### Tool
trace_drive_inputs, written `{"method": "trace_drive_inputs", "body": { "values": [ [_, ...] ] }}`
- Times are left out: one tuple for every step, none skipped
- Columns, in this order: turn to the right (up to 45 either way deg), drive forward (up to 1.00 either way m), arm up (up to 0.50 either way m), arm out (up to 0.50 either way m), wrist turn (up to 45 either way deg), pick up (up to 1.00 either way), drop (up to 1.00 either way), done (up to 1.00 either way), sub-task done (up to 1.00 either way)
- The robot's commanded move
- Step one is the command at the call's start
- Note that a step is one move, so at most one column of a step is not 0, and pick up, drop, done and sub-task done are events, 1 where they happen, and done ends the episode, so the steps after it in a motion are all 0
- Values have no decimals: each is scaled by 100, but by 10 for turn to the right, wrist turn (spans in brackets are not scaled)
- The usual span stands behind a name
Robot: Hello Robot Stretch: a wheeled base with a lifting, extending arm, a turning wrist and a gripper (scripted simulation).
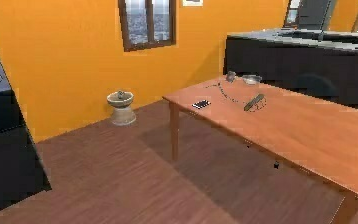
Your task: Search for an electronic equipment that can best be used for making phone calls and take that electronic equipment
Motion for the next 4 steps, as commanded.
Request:
{"method": "trace_drive_inputs", "body": {
  "values": [
    [0, 50, 0, 0, 0, 0, 0, 0, 0],
    [-450, 0, 0, 0, 0, 0, 0, 0, 0],
    [-300, 0, 0, 0, 0, 0, 0, 0, 0],
    [450, 0, 0, 0, 0, 0, 0, 0, 0]
  ]
}}
